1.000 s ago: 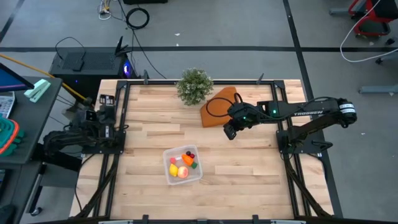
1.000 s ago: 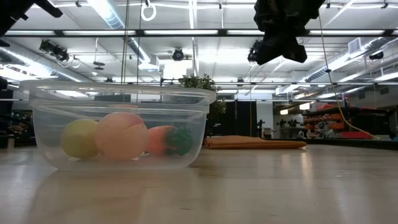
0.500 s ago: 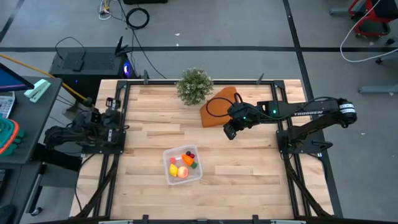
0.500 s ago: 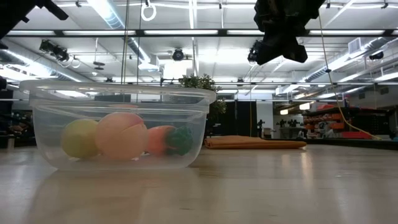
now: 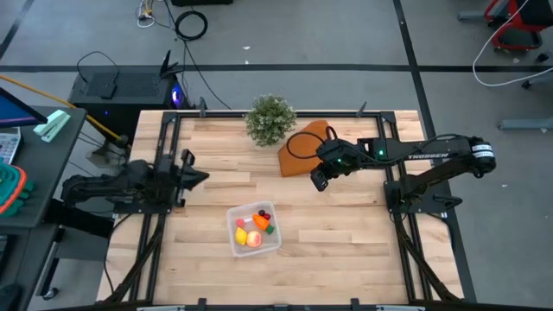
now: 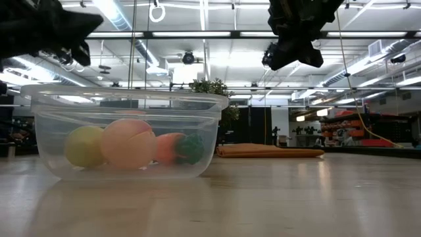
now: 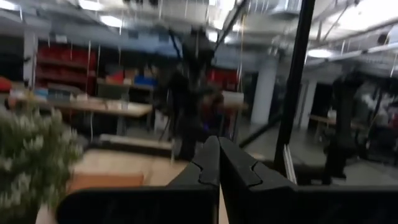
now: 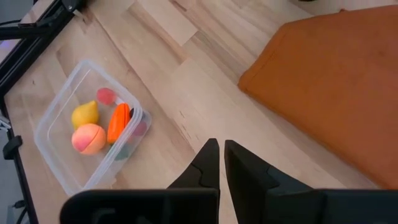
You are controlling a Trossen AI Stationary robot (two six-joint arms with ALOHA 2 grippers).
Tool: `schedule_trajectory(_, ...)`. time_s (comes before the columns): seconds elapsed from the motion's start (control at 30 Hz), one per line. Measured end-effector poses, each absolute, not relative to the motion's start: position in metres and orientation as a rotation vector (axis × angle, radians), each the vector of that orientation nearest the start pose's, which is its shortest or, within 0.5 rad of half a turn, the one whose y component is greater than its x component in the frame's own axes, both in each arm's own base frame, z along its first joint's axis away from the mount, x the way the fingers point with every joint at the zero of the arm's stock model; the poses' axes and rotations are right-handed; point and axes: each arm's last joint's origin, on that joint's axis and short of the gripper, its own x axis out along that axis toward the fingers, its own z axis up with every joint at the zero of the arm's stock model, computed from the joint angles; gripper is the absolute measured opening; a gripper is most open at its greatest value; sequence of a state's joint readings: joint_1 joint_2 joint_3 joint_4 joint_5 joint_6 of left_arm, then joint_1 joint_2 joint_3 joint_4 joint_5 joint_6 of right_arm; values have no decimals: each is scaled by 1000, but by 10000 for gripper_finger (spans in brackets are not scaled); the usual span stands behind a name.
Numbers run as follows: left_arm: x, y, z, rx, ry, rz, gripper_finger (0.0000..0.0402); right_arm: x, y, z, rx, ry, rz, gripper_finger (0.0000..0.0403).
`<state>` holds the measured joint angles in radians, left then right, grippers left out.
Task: Pick and placing Produce into tupperware
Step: Return To Home Position
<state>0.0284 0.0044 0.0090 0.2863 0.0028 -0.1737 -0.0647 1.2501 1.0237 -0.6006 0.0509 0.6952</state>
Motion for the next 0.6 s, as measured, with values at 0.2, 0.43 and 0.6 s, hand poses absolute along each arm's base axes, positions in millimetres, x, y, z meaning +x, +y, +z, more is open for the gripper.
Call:
schedule_trajectory(0.2, 96, 3, 180, -194, -151, 9, 9, 254, -18, 286, 660, 755, -392, 0)
schedule_trajectory(0.43, 97, 3, 170, -209, -47, 21, 6, 254, -18, 286, 662, 757, -388, 0)
schedule_trajectory(0.6, 97, 3, 170, -252, -43, 29, 20, 246, -13, 295, 642, 736, -351, 0)
